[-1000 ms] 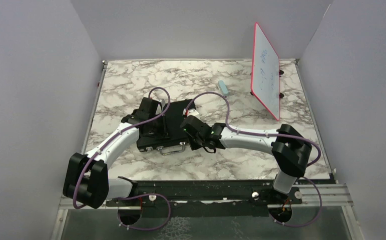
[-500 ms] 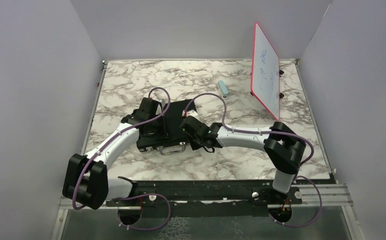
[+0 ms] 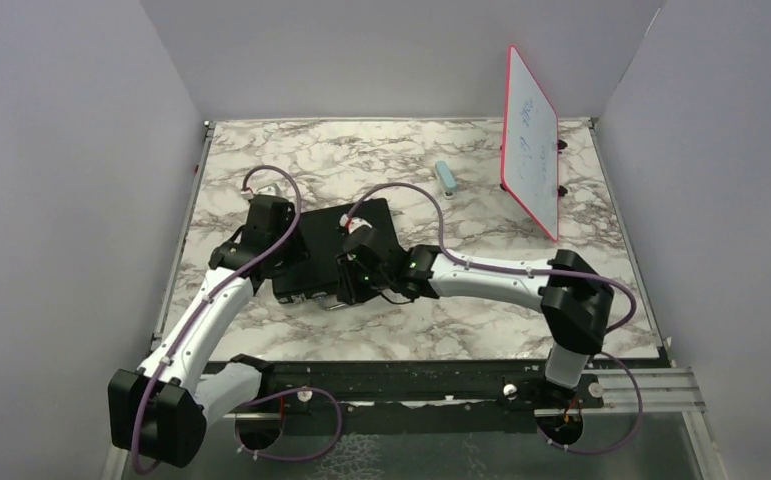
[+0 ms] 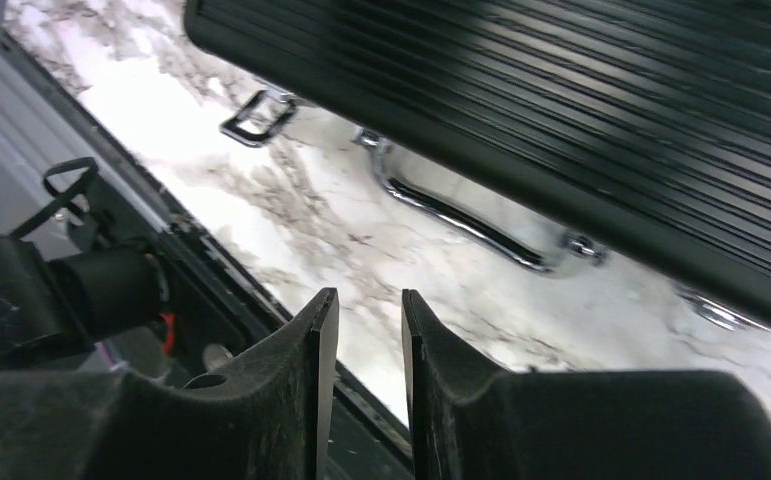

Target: Pack up texas hold em set

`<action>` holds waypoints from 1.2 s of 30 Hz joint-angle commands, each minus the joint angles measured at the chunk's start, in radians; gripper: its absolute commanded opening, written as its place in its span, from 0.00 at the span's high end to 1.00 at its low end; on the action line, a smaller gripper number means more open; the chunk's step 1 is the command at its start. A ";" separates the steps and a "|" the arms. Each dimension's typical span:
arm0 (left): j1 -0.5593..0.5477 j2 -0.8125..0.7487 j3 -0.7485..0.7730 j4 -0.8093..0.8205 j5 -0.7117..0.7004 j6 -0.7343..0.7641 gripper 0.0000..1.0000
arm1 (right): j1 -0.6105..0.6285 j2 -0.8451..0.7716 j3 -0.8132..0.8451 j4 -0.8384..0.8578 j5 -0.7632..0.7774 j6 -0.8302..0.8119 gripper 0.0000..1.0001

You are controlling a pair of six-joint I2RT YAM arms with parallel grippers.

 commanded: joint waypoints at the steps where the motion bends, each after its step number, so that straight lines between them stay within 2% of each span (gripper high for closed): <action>1: 0.072 -0.019 -0.024 -0.061 -0.092 -0.056 0.50 | 0.026 0.091 0.091 0.060 -0.121 0.098 0.67; 9: 0.146 -0.100 -0.127 -0.051 -0.084 -0.166 0.53 | 0.058 0.266 0.239 0.118 -0.151 0.161 0.67; 14: 0.159 -0.068 -0.185 -0.036 -0.049 -0.187 0.54 | 0.058 0.297 0.250 0.178 -0.146 0.164 0.68; 23: 0.169 -0.024 -0.209 -0.042 -0.051 -0.238 0.69 | 0.059 0.335 0.281 0.176 -0.134 0.156 0.64; 27: 0.170 -0.011 -0.207 -0.044 -0.050 -0.242 0.79 | 0.059 0.337 0.277 0.182 -0.113 0.170 0.63; 28: 0.170 -0.011 -0.204 -0.044 -0.049 -0.245 0.80 | 0.059 0.339 0.278 0.182 -0.108 0.170 0.65; 32: 0.172 -0.017 -0.179 -0.043 -0.033 -0.257 0.80 | 0.058 0.359 0.282 0.168 -0.101 0.158 0.88; 36: 0.172 -0.012 -0.165 -0.043 -0.034 -0.253 0.82 | 0.059 0.373 0.280 0.136 -0.108 0.153 0.96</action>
